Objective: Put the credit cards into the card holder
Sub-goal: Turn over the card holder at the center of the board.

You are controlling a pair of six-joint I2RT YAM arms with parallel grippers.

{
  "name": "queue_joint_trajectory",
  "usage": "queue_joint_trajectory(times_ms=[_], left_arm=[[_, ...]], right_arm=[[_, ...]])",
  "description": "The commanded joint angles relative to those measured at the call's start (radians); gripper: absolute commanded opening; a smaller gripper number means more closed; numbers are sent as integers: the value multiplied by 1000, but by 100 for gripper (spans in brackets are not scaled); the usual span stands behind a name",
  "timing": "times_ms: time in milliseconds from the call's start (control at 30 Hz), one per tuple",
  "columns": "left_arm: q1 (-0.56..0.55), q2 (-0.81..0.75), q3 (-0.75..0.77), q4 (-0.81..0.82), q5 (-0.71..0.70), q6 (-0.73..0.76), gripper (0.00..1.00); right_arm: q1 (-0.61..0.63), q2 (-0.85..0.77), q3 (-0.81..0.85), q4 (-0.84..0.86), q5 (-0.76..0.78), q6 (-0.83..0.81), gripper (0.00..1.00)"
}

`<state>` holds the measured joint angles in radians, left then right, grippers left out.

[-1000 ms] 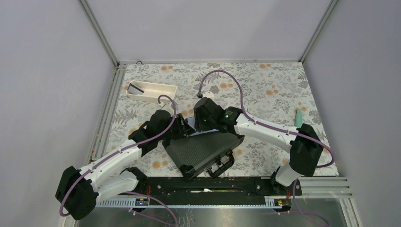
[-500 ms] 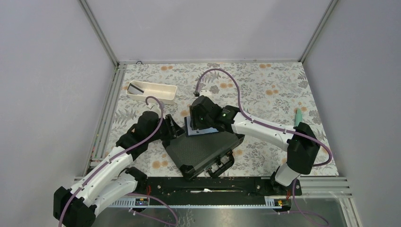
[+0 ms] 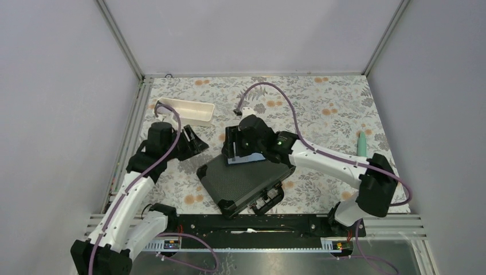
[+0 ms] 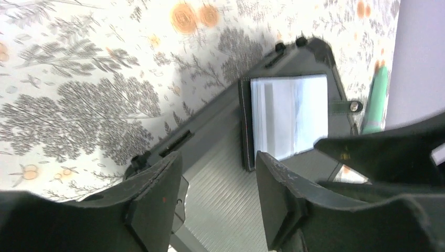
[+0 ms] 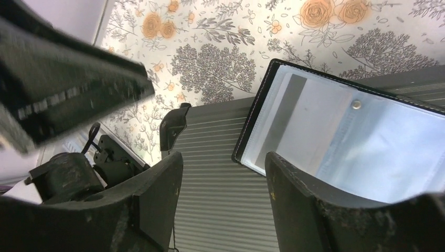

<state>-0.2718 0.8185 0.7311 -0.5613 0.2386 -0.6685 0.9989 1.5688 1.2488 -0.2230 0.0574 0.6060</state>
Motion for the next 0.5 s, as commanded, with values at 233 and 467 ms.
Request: queue_joint_trajectory(times_ms=[233, 467], left_arm=[[250, 349, 371, -73, -248, 245, 99], [405, 692, 575, 16, -358, 415, 99]], right_arm=[[-142, -321, -214, 89, -84, -103, 76], [-218, -485, -338, 98, -126, -163, 79]])
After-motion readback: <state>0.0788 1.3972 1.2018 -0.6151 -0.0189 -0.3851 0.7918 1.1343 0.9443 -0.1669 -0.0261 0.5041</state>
